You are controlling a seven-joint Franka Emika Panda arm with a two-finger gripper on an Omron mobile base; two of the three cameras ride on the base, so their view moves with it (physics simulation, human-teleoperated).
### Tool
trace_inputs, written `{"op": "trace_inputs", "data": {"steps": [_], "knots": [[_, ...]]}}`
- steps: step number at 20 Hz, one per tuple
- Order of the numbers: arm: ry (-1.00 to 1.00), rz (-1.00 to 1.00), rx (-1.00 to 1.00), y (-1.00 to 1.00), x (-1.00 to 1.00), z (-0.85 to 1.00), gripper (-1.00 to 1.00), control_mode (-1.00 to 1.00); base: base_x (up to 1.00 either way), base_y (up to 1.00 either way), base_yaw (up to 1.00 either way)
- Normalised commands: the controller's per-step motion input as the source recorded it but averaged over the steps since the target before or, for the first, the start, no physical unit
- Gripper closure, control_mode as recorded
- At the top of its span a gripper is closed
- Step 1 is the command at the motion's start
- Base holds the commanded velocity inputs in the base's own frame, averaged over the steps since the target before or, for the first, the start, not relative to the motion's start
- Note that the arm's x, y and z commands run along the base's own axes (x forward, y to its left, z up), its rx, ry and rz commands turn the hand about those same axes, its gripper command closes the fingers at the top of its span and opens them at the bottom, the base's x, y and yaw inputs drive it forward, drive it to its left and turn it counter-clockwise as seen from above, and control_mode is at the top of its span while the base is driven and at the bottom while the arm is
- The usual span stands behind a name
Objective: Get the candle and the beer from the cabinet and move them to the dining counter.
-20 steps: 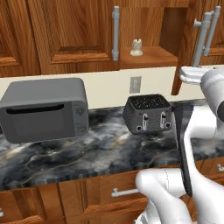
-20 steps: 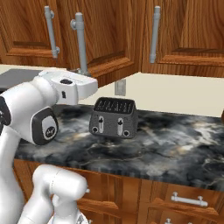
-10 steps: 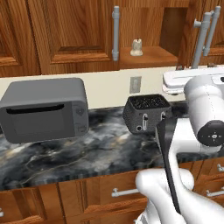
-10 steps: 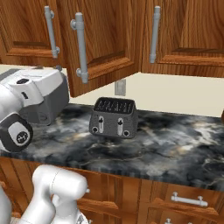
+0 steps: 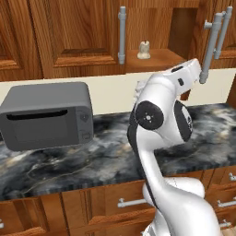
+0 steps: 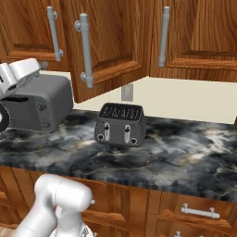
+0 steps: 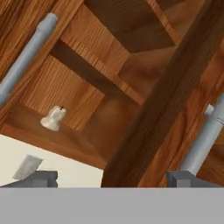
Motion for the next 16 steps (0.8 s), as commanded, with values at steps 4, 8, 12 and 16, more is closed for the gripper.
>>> {"op": "trace_inputs", "data": {"steps": [4,8,12,16], "knots": [[0.29,-0.33,-0.17,0.16,0.96,-0.29,-1.0,-1.0,0.0,0.0,0.0],[0.31,-0.32,-0.12,-0.06,0.92,-0.3,-1.0,-1.0,0.0,0.0,0.0],[0.28,-0.25,-0.04,-0.39,0.74,-0.28,-1.0,-1.0,0.0,0.0,0.0],[0.22,-0.18,0.0,-0.62,0.48,-0.16,-1.0,-1.0,0.0,0.0,0.0]]}}
